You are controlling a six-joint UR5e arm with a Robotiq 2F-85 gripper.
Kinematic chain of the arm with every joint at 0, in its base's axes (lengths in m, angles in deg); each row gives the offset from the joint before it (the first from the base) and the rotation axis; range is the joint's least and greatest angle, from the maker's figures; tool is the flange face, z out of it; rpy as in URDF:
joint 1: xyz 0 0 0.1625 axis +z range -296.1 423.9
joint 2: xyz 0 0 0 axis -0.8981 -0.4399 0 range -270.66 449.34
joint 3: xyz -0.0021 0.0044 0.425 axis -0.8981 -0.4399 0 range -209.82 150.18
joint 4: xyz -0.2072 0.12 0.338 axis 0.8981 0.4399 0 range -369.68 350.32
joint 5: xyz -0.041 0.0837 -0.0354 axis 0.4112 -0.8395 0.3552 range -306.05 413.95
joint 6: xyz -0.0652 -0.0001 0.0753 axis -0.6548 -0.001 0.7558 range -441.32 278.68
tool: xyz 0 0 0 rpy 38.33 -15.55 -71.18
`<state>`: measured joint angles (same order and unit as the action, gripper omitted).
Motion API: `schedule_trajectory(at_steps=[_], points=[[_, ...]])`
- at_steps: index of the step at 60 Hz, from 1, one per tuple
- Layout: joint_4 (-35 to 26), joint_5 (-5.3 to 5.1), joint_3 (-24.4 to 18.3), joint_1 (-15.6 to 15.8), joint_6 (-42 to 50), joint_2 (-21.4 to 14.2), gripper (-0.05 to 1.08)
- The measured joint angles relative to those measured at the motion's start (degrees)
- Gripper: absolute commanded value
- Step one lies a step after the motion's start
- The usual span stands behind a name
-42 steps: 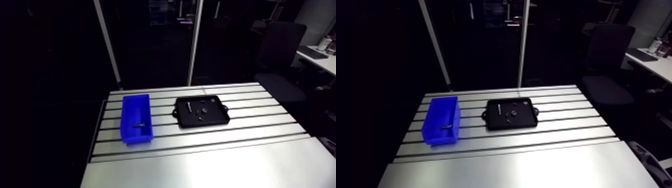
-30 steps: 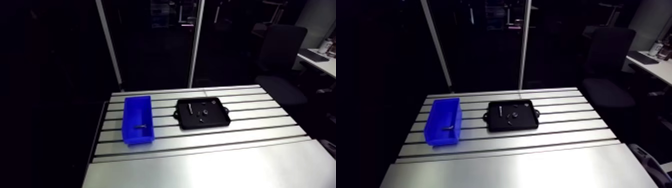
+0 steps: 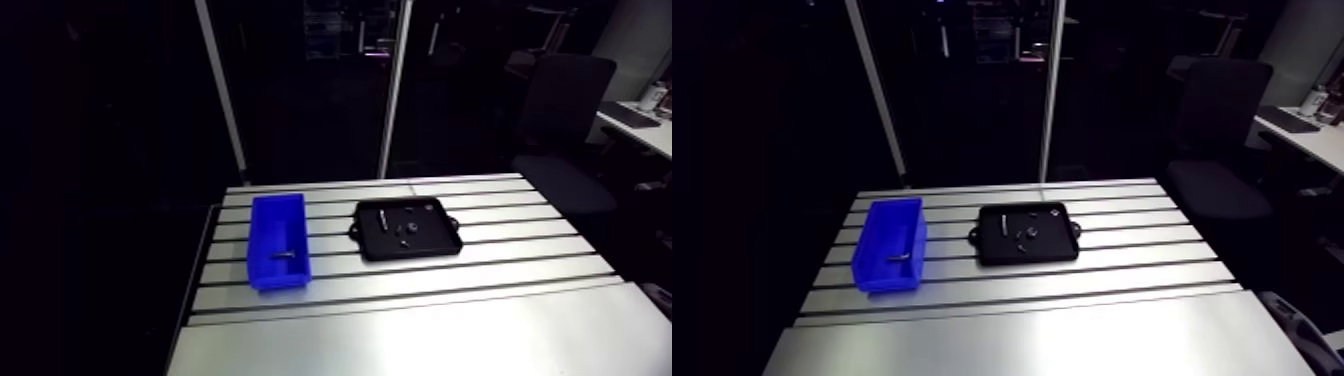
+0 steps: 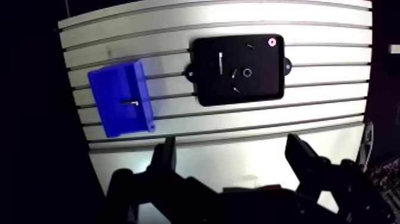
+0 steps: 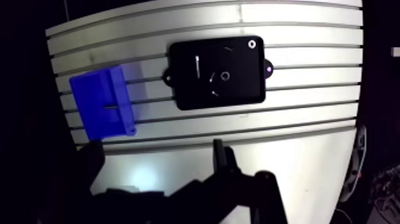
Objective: Pick up the M10 bolt from the tray and put it into the blue bin.
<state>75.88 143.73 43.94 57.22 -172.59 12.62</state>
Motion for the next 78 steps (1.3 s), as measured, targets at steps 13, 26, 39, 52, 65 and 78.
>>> schedule_trajectory(at_steps=[13,26,39,52,65,78], points=[[0.08,0.16,0.48,0.00,-0.03,0.04,0.00],[0.51,0.31,1.78,0.00,-0.27,0.07,0.00],[3.47,0.37,4.60,-0.18,-0.60,0.25,0.00],[7.59,0.35,7.73,-0.49,-0.89,0.36,0.00],[10.84,0.36,10.42,-0.59,-0.96,0.62,0.01],[13.78,0.44,12.88,-0.73,-0.92,1.10,0.01]])
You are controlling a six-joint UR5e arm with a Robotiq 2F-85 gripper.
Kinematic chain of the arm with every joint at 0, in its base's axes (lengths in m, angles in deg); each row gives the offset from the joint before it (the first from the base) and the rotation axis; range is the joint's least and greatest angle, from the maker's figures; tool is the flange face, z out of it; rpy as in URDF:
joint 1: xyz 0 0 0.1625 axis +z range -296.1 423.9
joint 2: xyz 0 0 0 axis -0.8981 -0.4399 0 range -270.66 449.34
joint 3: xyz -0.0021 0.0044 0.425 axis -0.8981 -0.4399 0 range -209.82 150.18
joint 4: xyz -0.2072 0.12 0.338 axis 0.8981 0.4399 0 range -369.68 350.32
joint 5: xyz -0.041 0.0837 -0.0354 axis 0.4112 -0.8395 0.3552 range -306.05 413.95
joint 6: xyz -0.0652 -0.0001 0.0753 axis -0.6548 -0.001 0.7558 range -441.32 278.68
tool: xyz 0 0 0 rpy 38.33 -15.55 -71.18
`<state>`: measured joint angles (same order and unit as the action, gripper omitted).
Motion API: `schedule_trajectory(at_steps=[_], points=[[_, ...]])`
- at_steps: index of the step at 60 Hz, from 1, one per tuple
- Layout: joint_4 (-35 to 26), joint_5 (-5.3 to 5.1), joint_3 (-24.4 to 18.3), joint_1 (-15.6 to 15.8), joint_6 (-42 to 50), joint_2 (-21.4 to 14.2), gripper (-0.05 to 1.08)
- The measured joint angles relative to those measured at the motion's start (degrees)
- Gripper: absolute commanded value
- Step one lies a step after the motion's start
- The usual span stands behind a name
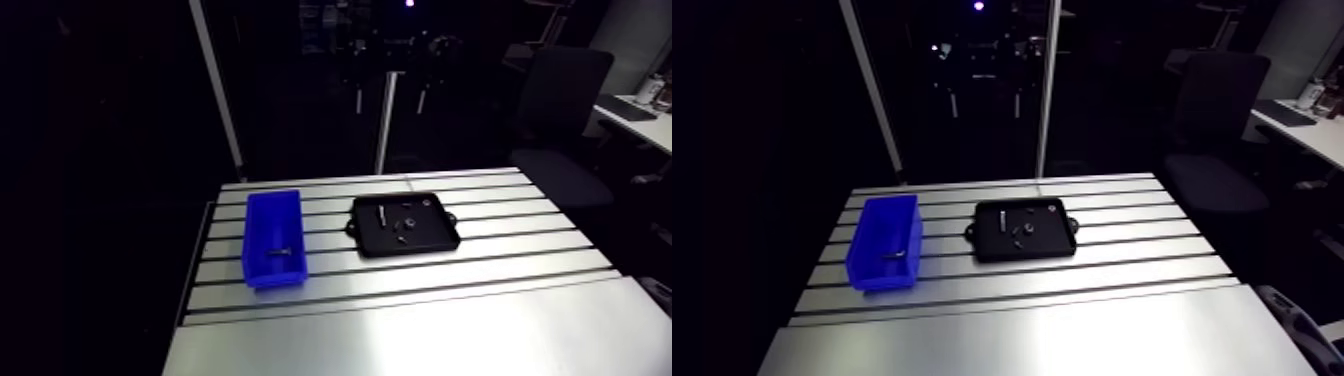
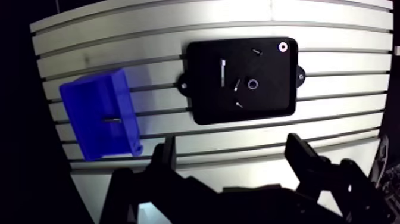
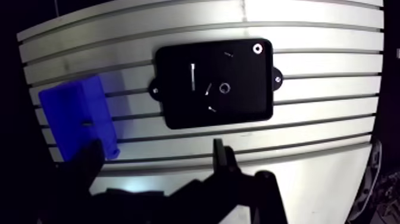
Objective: Pick up the M10 bolt from the tray and put it into the blue bin.
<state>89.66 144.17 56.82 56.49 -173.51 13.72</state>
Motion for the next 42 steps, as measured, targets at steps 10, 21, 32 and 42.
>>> schedule_trajectory(at_steps=[10,21,32,42], points=[[2.19,0.05,1.63,-0.06,0.01,0.69,0.01],[4.23,0.03,3.28,-0.31,-0.05,1.32,0.01],[6.75,-0.02,5.06,-0.79,-0.58,1.92,0.01],[8.62,-0.01,6.47,-0.95,-1.40,2.55,0.01]])
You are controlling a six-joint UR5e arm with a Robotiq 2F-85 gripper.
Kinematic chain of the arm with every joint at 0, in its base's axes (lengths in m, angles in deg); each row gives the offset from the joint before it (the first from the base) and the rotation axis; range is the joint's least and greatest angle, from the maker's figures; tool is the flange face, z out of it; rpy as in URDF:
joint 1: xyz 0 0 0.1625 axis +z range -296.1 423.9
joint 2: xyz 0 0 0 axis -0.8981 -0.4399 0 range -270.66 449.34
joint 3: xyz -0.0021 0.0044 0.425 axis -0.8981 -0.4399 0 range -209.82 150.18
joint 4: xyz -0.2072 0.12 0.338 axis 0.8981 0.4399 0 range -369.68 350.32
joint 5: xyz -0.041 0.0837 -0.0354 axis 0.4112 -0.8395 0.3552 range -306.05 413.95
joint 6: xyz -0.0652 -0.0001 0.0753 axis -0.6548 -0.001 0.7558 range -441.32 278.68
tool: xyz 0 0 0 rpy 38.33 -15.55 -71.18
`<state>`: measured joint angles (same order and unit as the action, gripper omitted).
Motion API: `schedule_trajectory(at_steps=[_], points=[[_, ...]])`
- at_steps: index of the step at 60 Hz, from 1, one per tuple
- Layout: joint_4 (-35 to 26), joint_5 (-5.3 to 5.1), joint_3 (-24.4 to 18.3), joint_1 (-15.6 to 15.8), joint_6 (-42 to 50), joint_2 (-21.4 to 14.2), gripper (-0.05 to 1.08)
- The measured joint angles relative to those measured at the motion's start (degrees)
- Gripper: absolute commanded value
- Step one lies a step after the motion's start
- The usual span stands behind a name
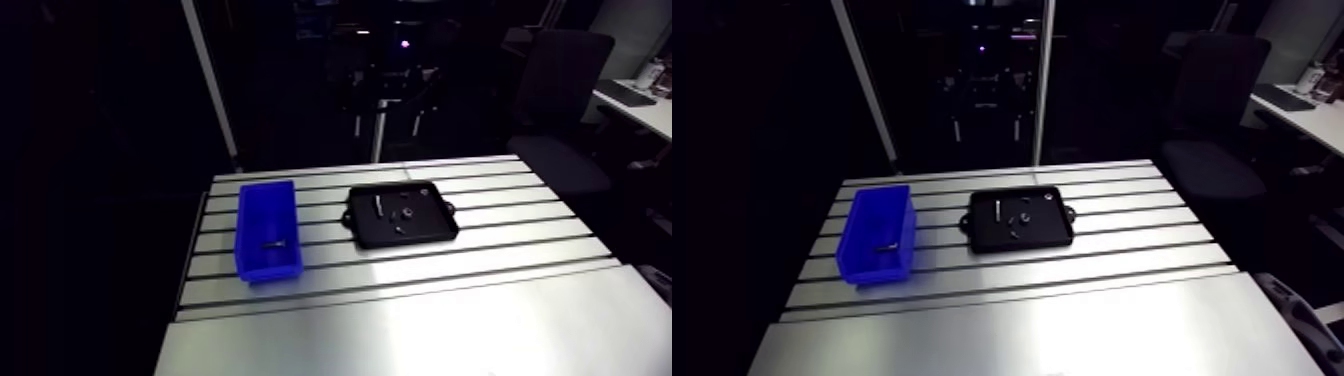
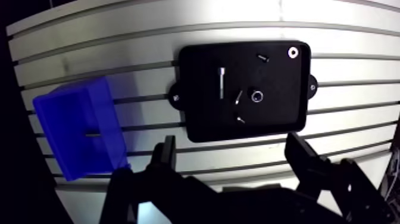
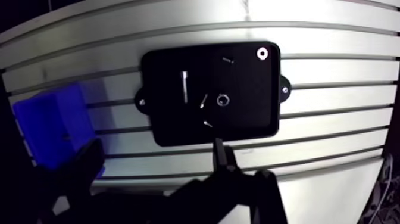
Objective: Pick up the M10 bolt from the tray and put it into the blue bin.
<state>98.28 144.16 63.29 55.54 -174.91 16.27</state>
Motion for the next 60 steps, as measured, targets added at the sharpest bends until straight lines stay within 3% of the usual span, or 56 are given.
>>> schedule_trajectory(at_steps=[12,17,39,60], points=[[1.15,0.00,1.48,-0.37,-0.66,0.86,0.01],[1.78,-0.03,2.03,-0.58,-0.86,1.33,0.09],[4.52,-0.03,3.85,-1.65,-2.00,4.19,0.20],[5.19,-0.07,4.45,-1.97,-2.52,6.66,0.46]])
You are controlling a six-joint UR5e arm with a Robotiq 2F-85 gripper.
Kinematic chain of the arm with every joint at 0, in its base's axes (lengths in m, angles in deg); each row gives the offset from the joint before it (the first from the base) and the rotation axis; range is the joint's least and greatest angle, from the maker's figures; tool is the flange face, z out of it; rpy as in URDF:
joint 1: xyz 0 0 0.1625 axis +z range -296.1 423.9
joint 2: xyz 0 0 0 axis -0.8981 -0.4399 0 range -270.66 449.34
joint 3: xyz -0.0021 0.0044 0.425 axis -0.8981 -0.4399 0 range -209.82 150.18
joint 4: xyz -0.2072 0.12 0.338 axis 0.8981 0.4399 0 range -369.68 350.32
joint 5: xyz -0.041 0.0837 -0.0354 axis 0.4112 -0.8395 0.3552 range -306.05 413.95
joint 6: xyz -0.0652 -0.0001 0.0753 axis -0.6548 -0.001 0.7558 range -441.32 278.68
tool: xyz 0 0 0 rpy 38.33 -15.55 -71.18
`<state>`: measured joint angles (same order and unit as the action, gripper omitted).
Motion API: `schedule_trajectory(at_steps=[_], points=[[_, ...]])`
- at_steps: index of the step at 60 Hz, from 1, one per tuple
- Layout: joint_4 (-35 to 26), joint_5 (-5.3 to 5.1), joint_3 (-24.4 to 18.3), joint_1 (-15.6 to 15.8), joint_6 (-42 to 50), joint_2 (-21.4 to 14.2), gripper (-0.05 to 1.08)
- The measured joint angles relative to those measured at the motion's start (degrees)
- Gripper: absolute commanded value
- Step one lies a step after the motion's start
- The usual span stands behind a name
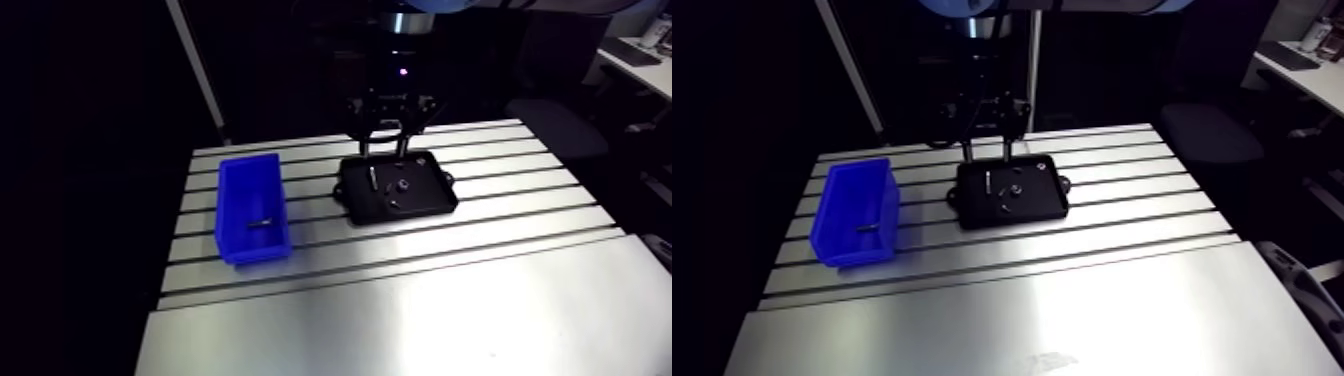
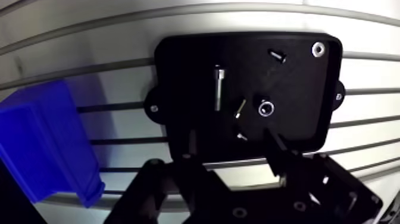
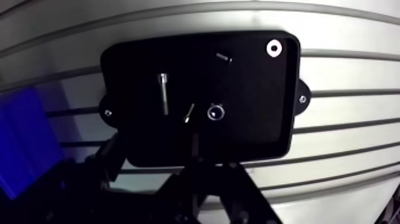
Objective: Pick up the M10 bolt from the tray and put it into the blue bin.
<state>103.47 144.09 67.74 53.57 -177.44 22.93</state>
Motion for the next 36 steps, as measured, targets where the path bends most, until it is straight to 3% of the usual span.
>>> schedule_trajectory(at_steps=[36], points=[[3.62,0.10,0.38,-0.06,-0.30,3.46,0.55]])
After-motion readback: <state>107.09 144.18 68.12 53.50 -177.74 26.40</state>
